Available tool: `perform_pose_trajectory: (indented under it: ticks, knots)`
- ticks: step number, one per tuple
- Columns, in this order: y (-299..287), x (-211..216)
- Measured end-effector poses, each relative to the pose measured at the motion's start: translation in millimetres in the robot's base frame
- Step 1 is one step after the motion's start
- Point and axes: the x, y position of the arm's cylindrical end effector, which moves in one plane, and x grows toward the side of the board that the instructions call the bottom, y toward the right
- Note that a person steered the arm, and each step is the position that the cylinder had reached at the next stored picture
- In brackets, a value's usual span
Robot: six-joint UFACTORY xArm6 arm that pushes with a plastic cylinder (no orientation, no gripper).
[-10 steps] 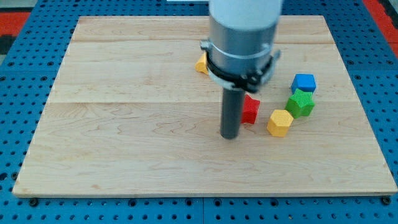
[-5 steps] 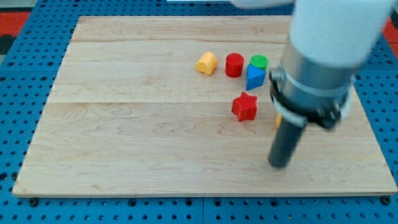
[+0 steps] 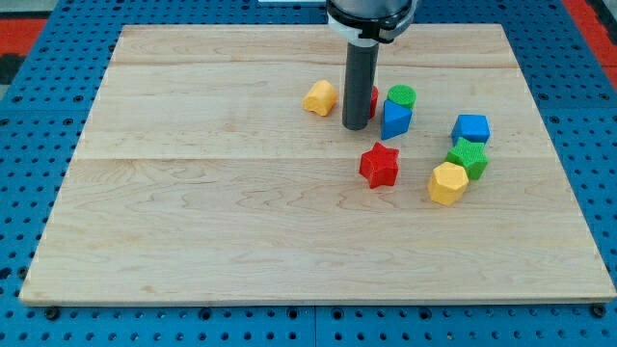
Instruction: Push the blue blocks towards the center right side
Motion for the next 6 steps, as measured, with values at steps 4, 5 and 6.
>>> perform_pose_trajectory:
  ticks: [4, 5, 6]
  knots:
    - [71.7, -17.8]
    - [84.7, -18.2]
    - [62.7, -16.6]
